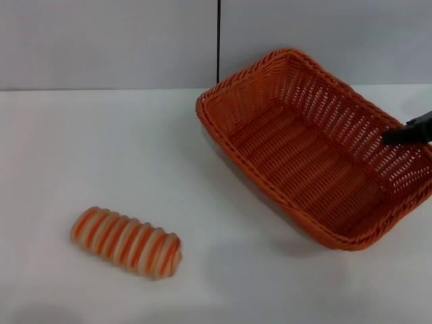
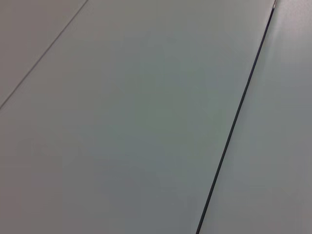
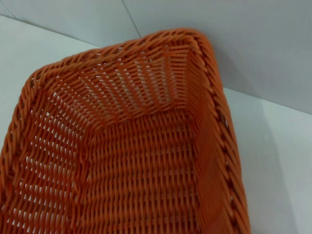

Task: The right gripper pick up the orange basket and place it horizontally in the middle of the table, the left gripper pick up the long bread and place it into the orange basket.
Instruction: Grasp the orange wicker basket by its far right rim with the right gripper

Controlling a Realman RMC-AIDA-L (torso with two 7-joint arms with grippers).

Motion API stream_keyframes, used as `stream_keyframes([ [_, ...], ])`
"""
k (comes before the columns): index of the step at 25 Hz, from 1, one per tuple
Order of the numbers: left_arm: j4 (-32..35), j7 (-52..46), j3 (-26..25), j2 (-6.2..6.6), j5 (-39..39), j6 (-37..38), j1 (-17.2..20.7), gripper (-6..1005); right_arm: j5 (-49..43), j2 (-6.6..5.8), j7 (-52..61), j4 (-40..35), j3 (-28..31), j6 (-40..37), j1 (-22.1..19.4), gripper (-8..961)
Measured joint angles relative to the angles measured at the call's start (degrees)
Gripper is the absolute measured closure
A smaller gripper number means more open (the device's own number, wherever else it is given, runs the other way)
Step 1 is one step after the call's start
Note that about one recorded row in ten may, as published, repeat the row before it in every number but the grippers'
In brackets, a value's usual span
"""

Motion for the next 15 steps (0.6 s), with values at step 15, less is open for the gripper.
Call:
stream_keyframes([
  [15, -0.03, 0.00, -0.08, 0.03, 0.00, -0.02, -0.25, 164, 7.98, 1.35, -2.57, -11.63, 3.51, 3.07, -4.71, 789],
])
